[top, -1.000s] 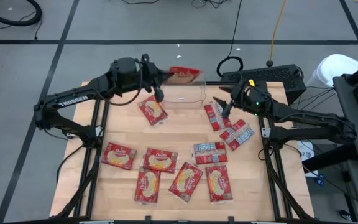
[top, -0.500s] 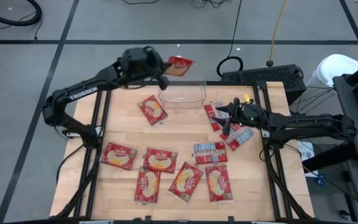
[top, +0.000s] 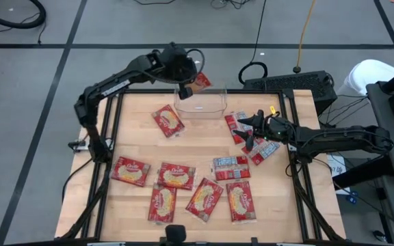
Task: Sort popcorn bags into baskets
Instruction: Put the red popcorn bag into the transparent bin
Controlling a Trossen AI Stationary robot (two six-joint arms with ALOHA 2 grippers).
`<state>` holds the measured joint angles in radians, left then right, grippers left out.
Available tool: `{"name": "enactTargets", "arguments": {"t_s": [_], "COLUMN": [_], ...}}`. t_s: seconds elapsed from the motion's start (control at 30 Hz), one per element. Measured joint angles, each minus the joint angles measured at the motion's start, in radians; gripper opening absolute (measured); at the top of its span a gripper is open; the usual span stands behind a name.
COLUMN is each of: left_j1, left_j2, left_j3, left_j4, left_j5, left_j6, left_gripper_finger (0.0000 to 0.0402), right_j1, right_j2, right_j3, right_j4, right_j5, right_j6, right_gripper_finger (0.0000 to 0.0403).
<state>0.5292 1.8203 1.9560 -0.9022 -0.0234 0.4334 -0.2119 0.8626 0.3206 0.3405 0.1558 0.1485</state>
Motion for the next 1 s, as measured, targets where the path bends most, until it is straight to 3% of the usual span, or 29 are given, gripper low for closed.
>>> {"name": "enactTargets", "arguments": {"t_s": [0.27,1.0], "left_j1": [0.017,0.113], "left_j2": [0.117,0.280], "left_j3": [0.101,0.100], "left_j4": [-0.142,-0.143], "left_j5": [0.002,-0.031], "left_j6": [0.226,0.349], "left_gripper_finger": [0.0015,0.0021], "right_j1": [0.000,0.000], "right_j2": [0.000,0.000], "right_j3": [0.000,0.000], "right_j4": [0.000,-0.009], "right_j5": [-0.001,-0.003], "right_j6": [-0.001,-0.003], "right_gripper_finger": [0.0254,0.0254]}}
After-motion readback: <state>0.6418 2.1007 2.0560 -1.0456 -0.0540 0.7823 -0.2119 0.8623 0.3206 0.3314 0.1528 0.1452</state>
